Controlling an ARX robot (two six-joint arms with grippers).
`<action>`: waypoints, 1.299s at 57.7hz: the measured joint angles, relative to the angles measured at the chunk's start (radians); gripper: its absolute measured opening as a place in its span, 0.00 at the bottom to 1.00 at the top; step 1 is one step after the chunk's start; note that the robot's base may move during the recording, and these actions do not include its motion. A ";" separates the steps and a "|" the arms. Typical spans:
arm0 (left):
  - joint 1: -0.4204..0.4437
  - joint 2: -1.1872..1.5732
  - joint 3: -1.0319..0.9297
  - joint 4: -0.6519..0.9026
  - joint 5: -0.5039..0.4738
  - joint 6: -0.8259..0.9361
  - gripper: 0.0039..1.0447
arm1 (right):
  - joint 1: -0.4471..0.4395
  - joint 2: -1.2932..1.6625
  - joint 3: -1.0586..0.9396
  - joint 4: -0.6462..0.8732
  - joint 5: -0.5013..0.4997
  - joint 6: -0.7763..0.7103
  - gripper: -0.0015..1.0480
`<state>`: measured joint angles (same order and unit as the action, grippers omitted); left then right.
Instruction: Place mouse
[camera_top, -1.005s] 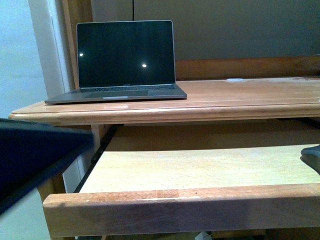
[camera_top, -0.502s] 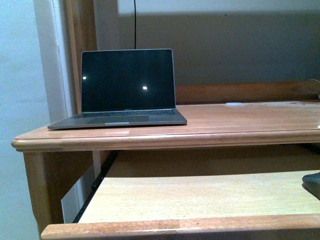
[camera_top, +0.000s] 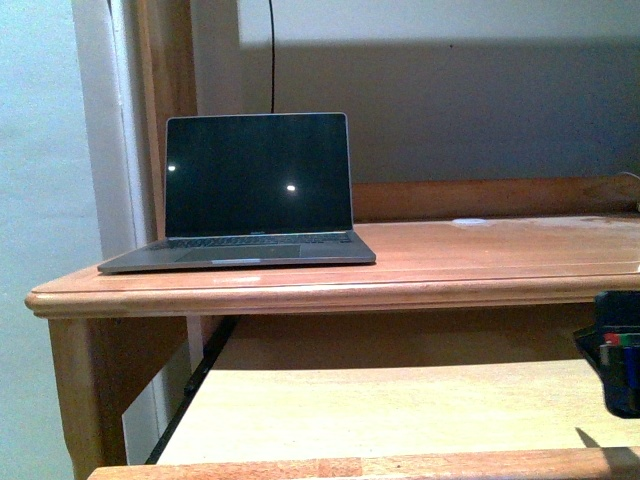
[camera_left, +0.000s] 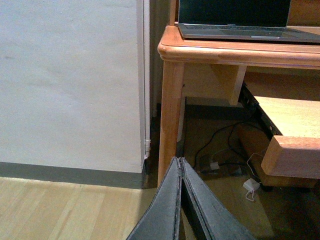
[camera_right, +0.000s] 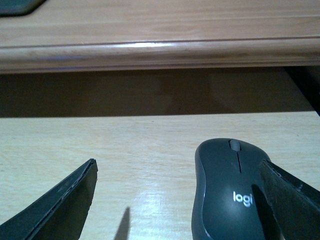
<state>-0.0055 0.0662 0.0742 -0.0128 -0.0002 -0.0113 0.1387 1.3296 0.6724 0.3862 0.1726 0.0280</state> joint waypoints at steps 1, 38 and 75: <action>0.000 -0.002 -0.002 0.000 0.000 0.000 0.02 | -0.006 0.009 0.013 -0.014 0.000 -0.010 0.93; 0.000 -0.061 -0.066 0.008 0.000 0.000 0.02 | -0.094 0.061 0.129 -0.277 -0.079 -0.198 0.93; 0.000 -0.061 -0.066 0.008 0.000 0.000 0.02 | -0.144 0.151 0.238 -0.402 -0.050 -0.191 0.56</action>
<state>-0.0051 0.0055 0.0082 -0.0048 -0.0002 -0.0113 -0.0051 1.4811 0.9108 -0.0154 0.1226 -0.1627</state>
